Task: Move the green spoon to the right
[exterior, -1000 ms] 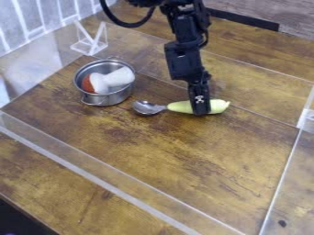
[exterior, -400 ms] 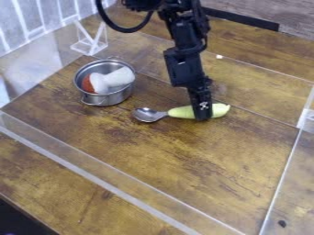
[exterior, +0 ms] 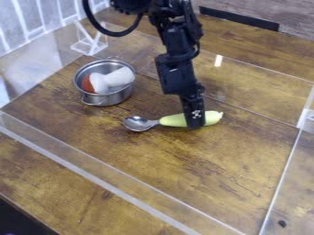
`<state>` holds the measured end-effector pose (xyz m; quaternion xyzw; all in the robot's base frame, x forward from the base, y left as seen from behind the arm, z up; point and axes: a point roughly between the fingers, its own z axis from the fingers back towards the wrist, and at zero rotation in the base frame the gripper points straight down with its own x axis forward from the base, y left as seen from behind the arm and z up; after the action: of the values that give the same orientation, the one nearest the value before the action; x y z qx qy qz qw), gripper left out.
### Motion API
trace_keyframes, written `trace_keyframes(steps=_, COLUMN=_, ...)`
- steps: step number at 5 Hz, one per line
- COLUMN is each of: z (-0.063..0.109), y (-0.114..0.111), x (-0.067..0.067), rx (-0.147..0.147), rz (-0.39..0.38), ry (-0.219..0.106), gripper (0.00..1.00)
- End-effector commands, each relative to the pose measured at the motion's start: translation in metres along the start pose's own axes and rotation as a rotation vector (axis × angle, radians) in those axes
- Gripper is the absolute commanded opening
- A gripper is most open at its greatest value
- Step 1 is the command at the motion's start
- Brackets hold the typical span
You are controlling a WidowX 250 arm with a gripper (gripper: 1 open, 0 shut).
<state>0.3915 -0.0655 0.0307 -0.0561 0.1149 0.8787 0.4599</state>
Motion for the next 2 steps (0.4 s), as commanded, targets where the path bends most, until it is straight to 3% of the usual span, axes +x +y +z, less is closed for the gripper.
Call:
trace_keyframes(steps=1, z=0.039, y=0.005, x=-0.003, rx=-0.066, rz=0.022, ry=0.050, gripper=0.00)
trace_keyframes(steps=2, z=0.050, y=0.009, x=-0.006, rx=-0.058, rz=0.068, ry=0.044, gripper=0.00)
